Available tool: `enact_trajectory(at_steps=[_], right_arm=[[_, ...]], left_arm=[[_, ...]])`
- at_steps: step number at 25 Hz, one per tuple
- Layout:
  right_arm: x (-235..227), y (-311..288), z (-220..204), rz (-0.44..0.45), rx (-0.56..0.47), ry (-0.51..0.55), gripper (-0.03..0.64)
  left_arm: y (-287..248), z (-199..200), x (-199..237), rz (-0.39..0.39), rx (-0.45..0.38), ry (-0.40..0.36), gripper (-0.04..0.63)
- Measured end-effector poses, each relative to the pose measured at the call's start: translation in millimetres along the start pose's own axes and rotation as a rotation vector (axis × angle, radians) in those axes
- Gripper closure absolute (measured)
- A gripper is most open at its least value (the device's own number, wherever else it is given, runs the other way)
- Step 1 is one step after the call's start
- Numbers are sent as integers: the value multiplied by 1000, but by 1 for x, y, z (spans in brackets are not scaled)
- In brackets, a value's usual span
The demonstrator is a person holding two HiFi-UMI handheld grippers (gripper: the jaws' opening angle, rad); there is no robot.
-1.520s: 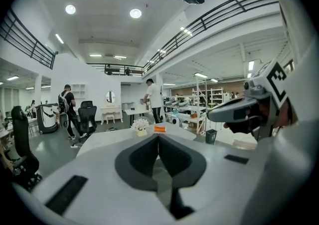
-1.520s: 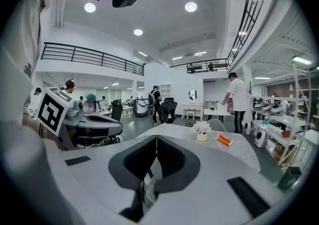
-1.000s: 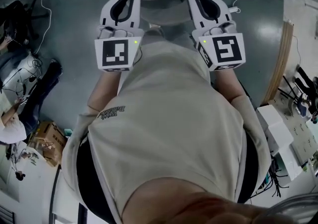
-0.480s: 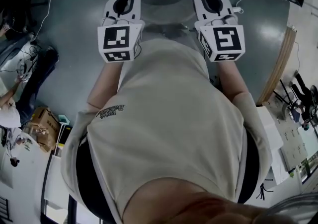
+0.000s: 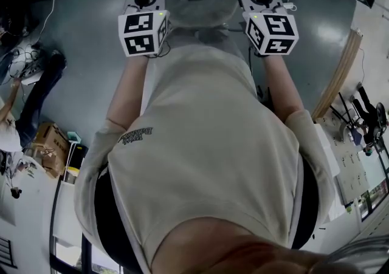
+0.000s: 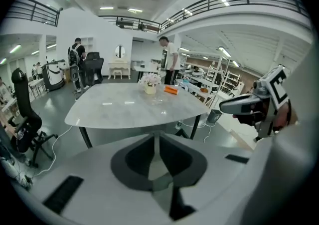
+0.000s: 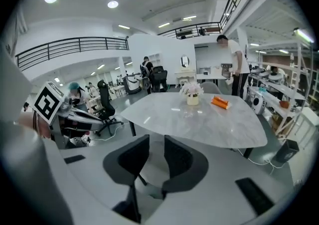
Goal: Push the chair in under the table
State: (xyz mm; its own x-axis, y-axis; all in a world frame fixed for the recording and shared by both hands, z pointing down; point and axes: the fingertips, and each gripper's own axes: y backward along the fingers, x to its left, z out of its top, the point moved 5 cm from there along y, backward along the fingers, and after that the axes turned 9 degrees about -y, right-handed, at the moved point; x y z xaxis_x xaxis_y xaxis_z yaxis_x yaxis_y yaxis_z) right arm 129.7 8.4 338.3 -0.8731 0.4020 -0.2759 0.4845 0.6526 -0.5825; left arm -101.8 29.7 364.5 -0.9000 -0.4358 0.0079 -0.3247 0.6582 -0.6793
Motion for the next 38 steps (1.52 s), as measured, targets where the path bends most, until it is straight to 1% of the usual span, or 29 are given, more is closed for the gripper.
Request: enact_trajectory(at_steps=[2, 3, 5, 7, 10, 16, 21, 27, 29, 32, 35, 38], right_arm=[[-16, -11, -17, -30, 52, -11, 501], [-22, -16, -25, -45, 78, -16, 490], [-31, -26, -42, -70, 133, -27, 479], [-40, -37, -60, -87, 186, -42, 463], [-60, -51, -86, -107, 255, -74, 457], [-83, -74, -138, -141, 360, -185, 416], [-96, -86, -177, -183, 431, -246, 379], [-104, -93, -222, -219, 522, -339, 349], [-105, -95, -233, -231, 544, -351, 344], [-106, -95, -246, -244, 570, -355, 341], [-107, -94, -258, -245, 593, -391, 336], [-106, -98, -263, -246, 593, -449, 336]], left_arm=[[-14, -16, 4, -8, 40, 42, 581], [-20, -24, 6, -14, 61, 64, 570], [-29, -40, 11, -30, 105, 99, 485], [-38, -57, 14, -37, 151, 134, 480], [-57, -85, 13, -27, 223, 196, 465], [-86, -150, 13, -31, 358, 285, 443], [-94, -185, 17, -20, 416, 357, 439], [-102, -220, 16, -35, 497, 482, 408], [-103, -231, 16, -22, 522, 515, 393], [-101, -247, 15, 24, 552, 575, 372], [-100, -259, 12, 43, 562, 621, 353], [-103, -263, 14, 23, 561, 654, 351]])
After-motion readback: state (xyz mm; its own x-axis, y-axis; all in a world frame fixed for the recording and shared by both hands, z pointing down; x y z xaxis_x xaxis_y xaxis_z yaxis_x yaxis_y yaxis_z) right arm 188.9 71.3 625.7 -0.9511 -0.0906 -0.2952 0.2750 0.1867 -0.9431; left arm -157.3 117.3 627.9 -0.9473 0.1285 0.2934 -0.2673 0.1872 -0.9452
